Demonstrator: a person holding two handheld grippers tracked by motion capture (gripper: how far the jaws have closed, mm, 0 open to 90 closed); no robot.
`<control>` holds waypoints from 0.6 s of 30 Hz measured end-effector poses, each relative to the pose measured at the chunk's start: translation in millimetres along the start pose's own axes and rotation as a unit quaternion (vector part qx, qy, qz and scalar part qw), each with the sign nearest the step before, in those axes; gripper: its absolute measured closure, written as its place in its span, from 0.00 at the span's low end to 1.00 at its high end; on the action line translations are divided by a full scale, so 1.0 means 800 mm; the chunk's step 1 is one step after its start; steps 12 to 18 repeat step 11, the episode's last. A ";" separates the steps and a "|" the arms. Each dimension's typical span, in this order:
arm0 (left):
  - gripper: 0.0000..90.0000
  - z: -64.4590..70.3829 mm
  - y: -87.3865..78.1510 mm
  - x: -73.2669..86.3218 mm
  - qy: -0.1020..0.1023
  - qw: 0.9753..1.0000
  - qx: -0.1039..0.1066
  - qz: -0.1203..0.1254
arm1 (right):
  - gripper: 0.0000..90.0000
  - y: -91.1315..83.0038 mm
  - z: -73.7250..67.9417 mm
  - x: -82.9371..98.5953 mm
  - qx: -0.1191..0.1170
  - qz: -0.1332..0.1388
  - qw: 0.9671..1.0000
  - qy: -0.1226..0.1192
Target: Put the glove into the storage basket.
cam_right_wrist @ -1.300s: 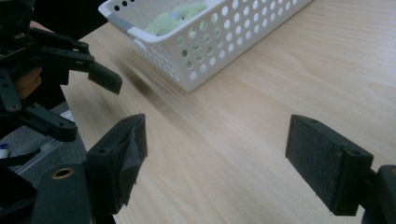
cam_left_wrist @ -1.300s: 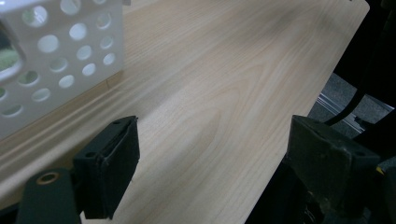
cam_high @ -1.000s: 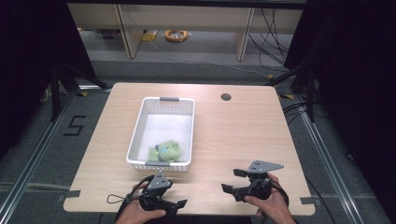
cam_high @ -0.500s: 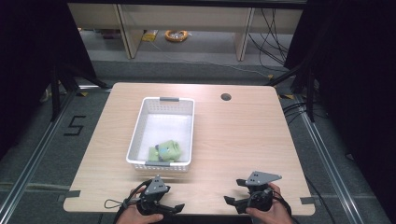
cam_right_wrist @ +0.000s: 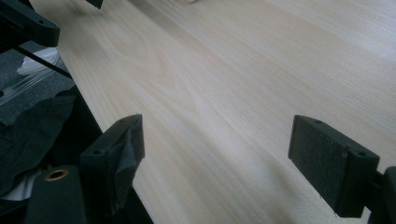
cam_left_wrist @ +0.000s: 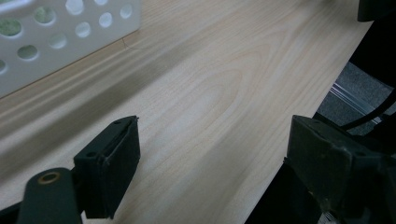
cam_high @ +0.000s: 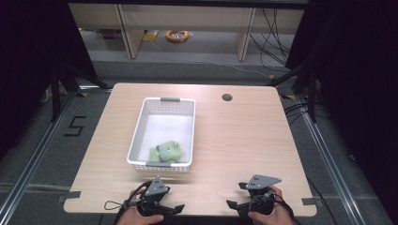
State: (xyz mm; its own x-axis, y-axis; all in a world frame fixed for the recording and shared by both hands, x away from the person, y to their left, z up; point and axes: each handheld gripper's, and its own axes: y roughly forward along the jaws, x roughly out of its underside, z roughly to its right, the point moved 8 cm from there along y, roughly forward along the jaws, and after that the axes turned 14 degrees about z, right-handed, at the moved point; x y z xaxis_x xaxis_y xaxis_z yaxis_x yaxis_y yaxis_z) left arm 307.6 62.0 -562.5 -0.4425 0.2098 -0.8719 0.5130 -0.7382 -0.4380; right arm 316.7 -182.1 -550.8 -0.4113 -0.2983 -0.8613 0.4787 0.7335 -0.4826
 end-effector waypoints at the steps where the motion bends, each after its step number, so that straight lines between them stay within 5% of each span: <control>1: 0.19 -0.003 -0.001 0.001 0.001 1.000 -0.007 -0.006 | 0.22 0.000 0.000 0.000 0.000 0.000 1.000 0.000; 18: 0.19 -0.004 -0.002 0.001 0.010 1.000 0.000 -0.008 | 0.22 0.000 0.004 0.001 0.007 -0.001 1.000 -0.001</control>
